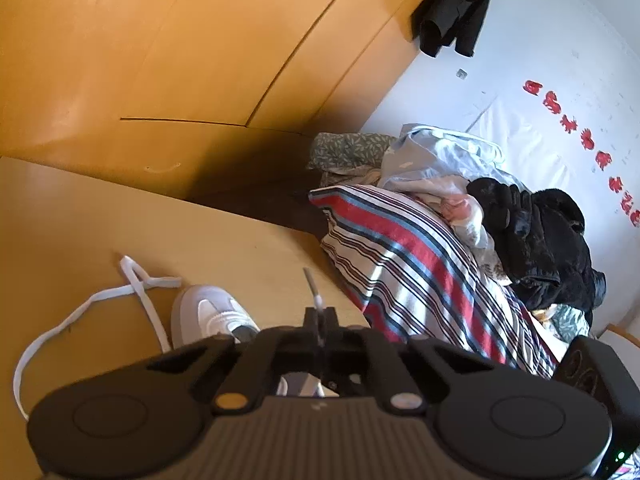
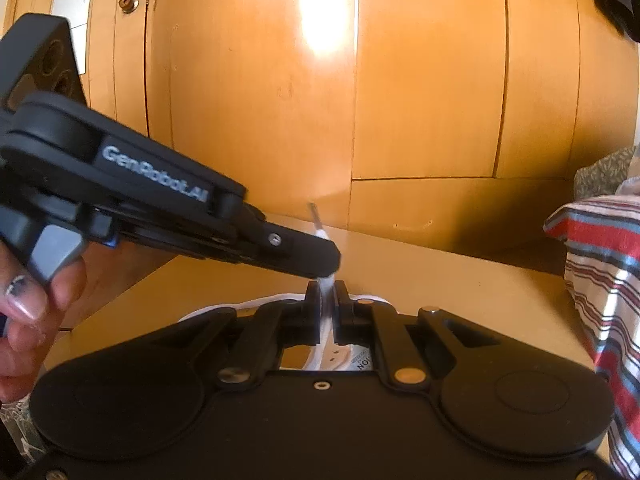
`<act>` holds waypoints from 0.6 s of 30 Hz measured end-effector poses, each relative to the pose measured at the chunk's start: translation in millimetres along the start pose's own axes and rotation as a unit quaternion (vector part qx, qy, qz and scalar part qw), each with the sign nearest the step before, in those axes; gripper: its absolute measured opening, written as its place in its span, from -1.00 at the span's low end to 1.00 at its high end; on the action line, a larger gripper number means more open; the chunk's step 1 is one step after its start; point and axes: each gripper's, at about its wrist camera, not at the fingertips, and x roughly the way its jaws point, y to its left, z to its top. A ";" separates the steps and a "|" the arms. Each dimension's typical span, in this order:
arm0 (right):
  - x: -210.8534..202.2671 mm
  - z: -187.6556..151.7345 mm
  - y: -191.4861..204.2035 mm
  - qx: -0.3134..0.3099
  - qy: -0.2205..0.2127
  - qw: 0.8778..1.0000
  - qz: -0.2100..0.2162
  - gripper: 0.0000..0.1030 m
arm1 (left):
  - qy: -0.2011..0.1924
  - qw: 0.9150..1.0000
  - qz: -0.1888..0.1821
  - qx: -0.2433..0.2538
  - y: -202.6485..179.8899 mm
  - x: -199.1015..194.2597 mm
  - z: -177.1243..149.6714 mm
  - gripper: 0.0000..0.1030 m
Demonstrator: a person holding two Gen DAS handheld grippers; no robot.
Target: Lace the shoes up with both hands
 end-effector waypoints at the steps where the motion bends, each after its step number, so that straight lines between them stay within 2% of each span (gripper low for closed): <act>1: 1.0 -0.6 0.8 -0.006 -0.001 1.000 -0.002 -0.87 | 0.000 1.000 0.000 0.000 0.2 0.2 0.2 -0.95; 8: 7.2 -3.4 -0.3 -0.012 0.001 1.000 0.000 -0.87 | -0.002 1.000 0.002 0.006 -0.3 -1.1 -0.7 -0.95; 12: 6.1 -4.5 1.2 -0.011 0.001 1.000 0.014 -0.86 | -0.022 0.999 0.012 0.035 -5.9 -8.3 6.1 -0.99; 13: 4.5 -4.3 -2.4 -0.010 0.006 1.000 0.015 -0.68 | -0.027 0.998 0.018 0.048 -7.8 -8.6 7.9 -0.99; 14: 2.3 -4.8 -7.2 -0.010 0.014 1.000 0.012 -0.26 | -0.032 0.997 0.028 0.063 -10.0 -6.9 8.9 -0.99; 15: 0.2 -5.2 -12.1 -0.010 0.021 1.000 0.009 -0.17 | -0.037 0.996 0.037 0.078 -12.3 -5.2 10.0 -0.99; 18: -2.7 -4.1 -25.6 -0.012 0.042 0.999 0.003 -0.18 | -0.050 0.989 0.066 0.124 -19.0 0.0 13.1 -0.99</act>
